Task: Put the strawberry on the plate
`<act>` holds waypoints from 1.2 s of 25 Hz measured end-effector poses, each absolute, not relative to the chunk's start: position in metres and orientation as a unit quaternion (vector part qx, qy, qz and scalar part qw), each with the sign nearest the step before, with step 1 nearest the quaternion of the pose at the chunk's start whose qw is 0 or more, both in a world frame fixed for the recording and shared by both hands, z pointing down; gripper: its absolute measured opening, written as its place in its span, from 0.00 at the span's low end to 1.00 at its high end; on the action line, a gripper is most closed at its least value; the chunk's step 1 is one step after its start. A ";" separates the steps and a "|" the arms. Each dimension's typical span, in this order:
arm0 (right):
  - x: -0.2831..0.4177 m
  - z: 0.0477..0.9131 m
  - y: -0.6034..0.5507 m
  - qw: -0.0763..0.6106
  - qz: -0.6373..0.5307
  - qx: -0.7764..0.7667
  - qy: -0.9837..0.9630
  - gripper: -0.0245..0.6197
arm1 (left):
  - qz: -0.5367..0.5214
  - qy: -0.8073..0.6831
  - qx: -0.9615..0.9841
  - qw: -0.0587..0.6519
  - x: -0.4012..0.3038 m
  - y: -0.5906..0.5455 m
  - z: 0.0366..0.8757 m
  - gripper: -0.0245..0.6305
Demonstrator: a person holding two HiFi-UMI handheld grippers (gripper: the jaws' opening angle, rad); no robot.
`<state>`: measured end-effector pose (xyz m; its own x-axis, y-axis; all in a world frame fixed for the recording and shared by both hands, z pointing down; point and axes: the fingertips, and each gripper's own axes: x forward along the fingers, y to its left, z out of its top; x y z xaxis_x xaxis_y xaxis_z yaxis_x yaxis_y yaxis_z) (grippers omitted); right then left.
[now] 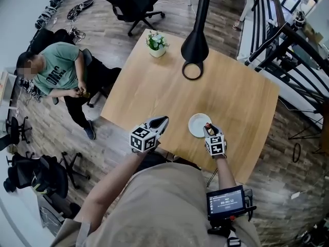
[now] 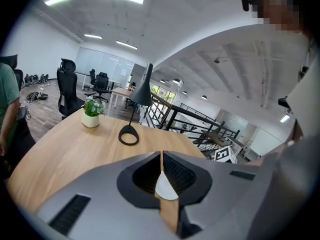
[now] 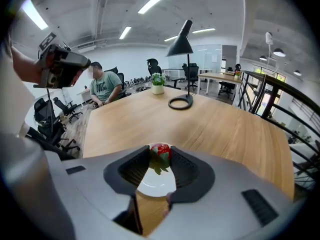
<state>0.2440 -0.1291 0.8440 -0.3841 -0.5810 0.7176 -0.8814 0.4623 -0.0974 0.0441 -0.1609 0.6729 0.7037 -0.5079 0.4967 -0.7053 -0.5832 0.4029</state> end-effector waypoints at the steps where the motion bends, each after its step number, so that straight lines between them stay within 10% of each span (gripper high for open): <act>1: 0.244 0.851 -0.128 0.317 0.246 0.459 -0.793 0.23 | 0.169 -0.348 0.874 0.294 0.043 -0.160 0.674 0.04; 30: 0.216 0.931 -0.129 0.428 0.258 0.414 -0.761 0.23 | 0.143 -0.375 0.851 0.339 0.023 -0.144 0.681 0.04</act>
<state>0.2156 -0.1285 0.9306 -0.2905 -0.4090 0.8650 -0.8507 0.5243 -0.0377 0.0227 -0.1436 0.6813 0.6783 -0.5403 0.4980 -0.7347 -0.4898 0.4694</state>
